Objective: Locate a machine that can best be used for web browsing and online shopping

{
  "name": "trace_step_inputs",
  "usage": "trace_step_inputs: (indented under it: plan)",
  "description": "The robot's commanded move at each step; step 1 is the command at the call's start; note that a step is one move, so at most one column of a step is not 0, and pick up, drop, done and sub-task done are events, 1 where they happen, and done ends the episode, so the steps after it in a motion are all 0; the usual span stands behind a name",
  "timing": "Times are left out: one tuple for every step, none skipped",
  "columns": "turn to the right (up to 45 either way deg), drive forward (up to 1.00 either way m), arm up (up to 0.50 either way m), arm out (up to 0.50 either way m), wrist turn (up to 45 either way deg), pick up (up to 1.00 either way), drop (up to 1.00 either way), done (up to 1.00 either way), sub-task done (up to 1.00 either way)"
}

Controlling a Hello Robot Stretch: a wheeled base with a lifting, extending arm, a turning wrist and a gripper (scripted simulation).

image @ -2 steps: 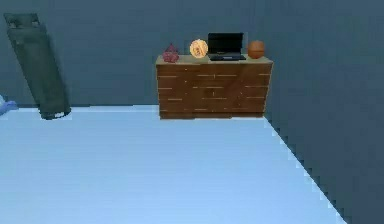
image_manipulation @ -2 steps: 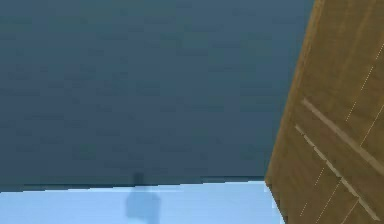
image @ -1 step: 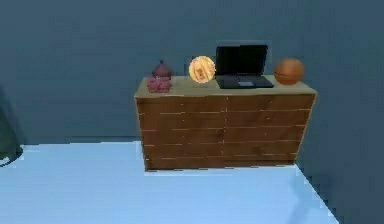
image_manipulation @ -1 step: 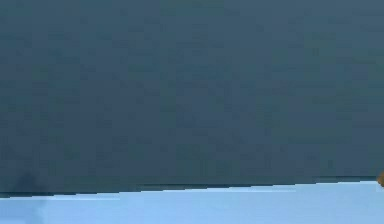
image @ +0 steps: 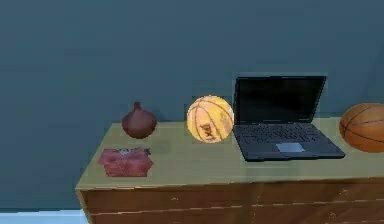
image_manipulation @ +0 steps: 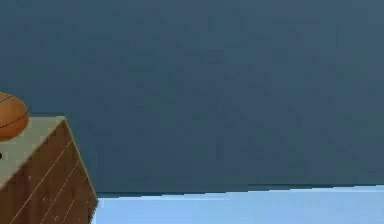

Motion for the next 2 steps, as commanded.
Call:
trace_step_inputs:
  plan:
    - [27.0, 0.0, 0.0, 0.0, 0.0, 0.0, 0.0, 0.0, 0.0]
    - [0.0, 0.0, 0.0, 0.0, 0.0, 0.0, 0.0, 1.0, 0.0]
